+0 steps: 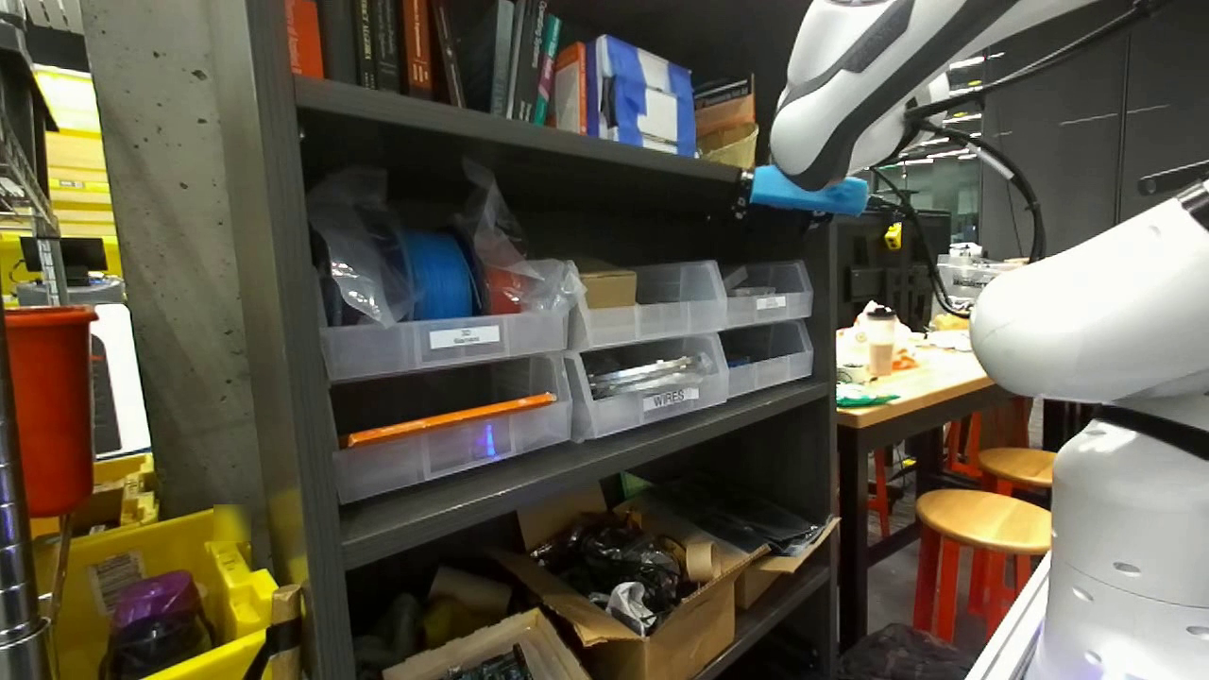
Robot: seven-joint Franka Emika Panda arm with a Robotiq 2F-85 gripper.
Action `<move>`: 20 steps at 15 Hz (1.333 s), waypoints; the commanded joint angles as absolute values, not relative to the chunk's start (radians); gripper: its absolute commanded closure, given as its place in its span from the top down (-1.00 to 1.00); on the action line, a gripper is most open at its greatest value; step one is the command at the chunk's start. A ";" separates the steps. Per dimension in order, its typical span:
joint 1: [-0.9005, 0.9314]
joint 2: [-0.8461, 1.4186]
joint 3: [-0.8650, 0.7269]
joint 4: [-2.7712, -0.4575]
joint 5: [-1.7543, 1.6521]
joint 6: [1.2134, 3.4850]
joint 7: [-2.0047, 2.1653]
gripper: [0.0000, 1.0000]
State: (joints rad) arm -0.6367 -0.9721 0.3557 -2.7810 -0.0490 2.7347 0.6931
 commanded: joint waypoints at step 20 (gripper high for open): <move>-0.758 -0.799 0.436 -2.782 -0.052 3.024 0.737 1.00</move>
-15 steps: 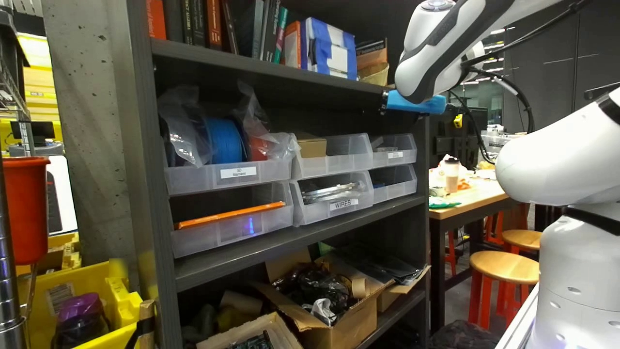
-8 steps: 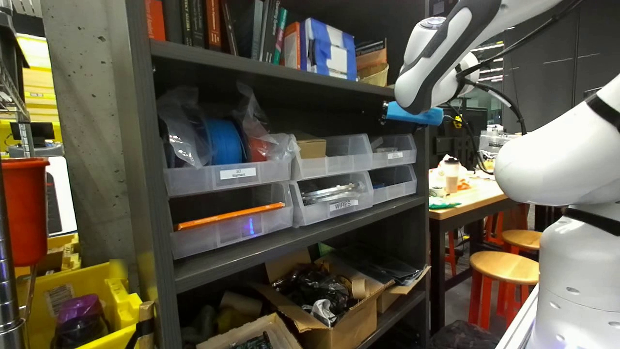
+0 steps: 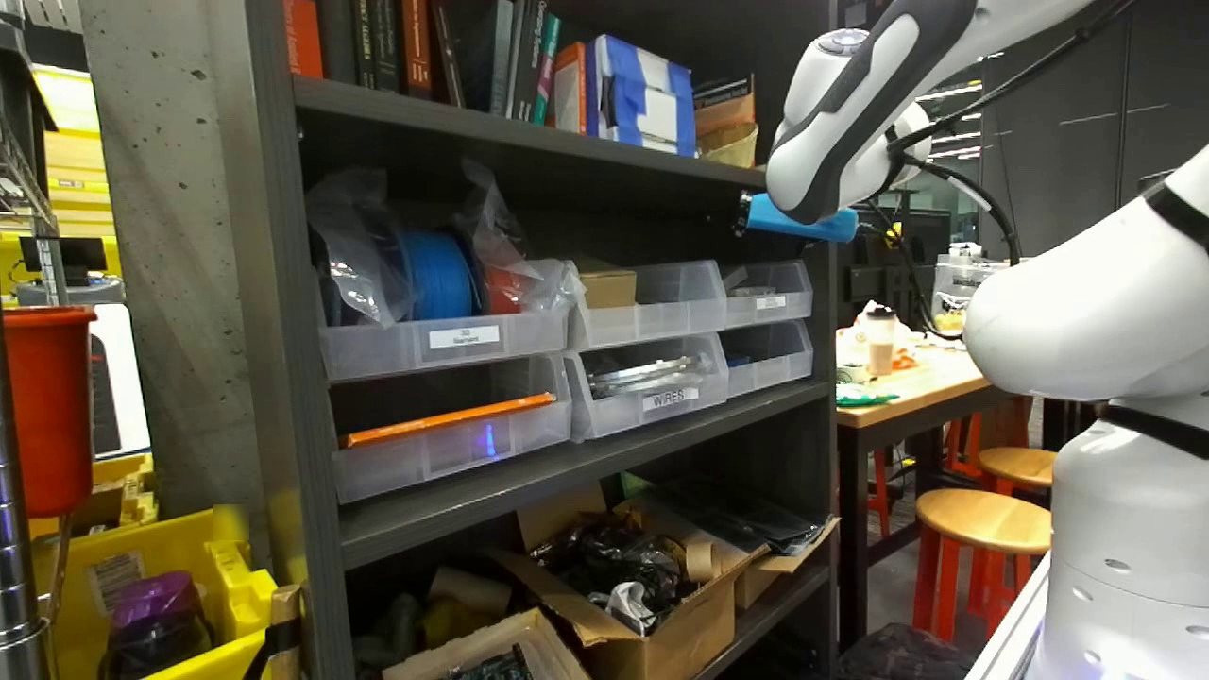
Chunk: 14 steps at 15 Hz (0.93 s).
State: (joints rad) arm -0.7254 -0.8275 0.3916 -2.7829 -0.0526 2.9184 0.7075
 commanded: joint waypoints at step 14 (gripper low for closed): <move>-1.152 -0.665 0.838 -2.783 0.211 3.442 0.674 1.00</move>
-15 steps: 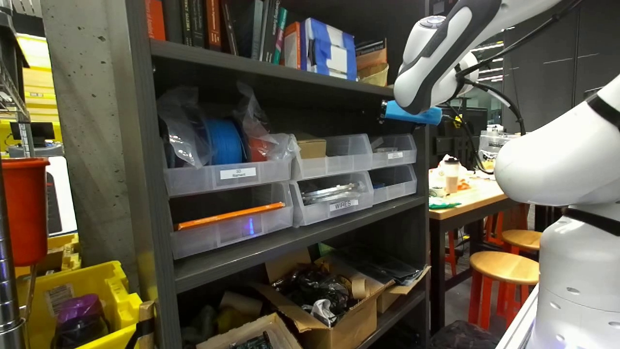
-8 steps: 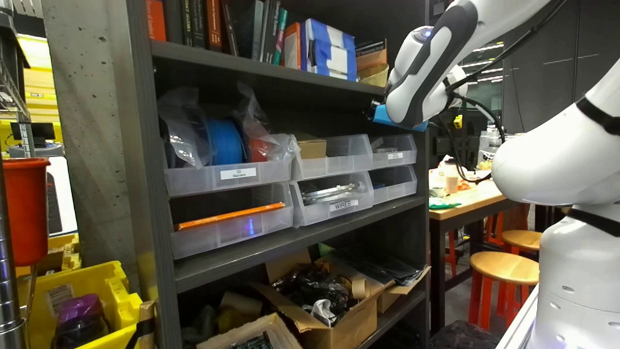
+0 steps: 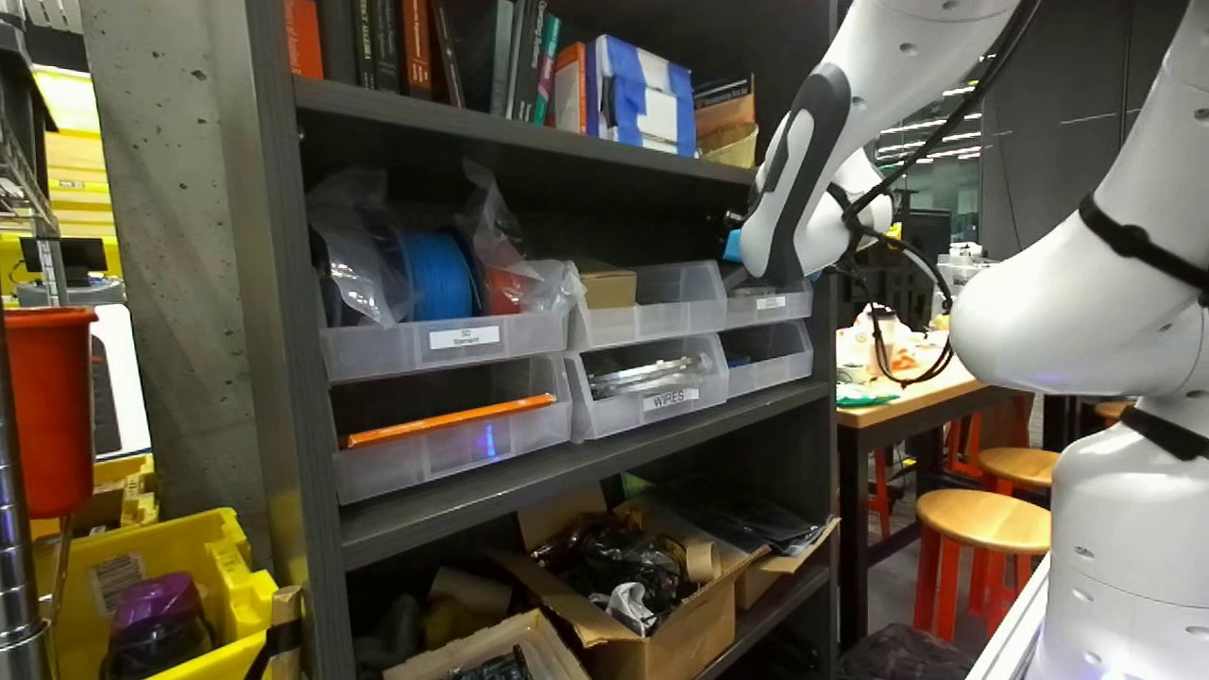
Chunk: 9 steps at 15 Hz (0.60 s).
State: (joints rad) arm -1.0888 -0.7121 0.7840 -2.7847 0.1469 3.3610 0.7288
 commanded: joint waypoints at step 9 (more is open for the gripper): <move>-1.007 -0.578 0.777 -2.777 0.357 3.456 0.531 1.00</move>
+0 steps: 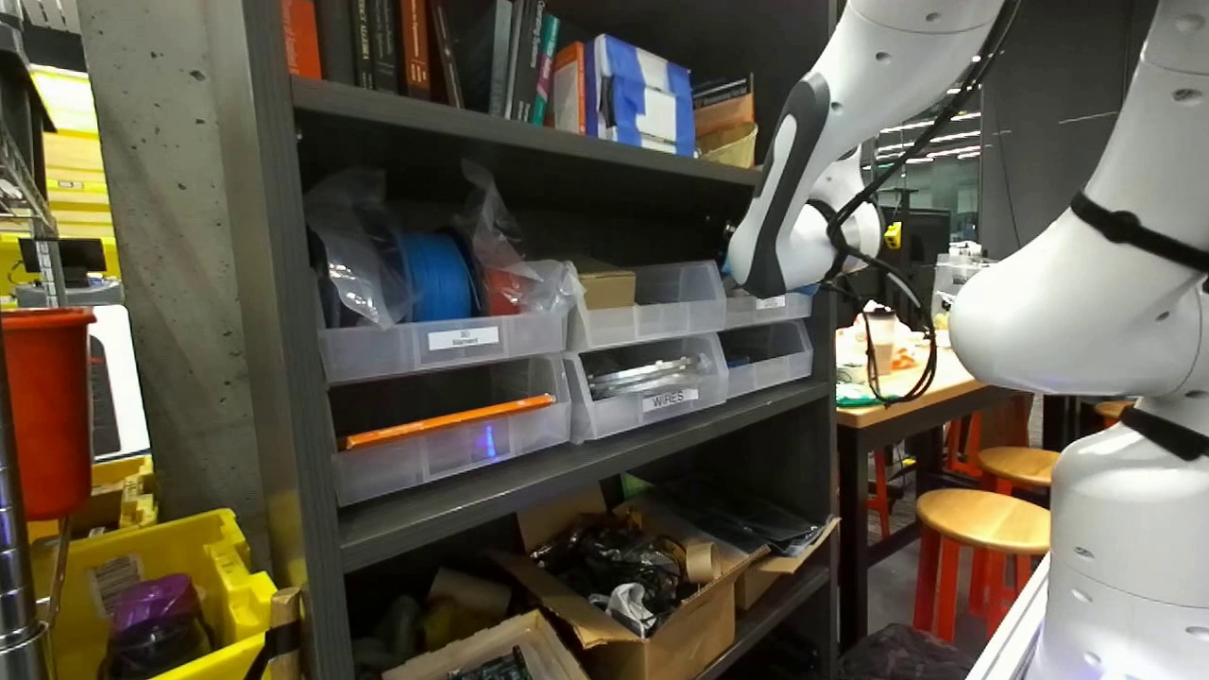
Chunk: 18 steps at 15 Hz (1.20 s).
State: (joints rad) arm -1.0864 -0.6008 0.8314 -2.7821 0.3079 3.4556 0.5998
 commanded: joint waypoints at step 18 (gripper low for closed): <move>-0.823 -0.549 0.521 -2.782 0.281 3.456 0.515 1.00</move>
State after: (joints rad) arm -0.8847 -0.5782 0.5839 -2.7824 0.3139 3.4522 0.5163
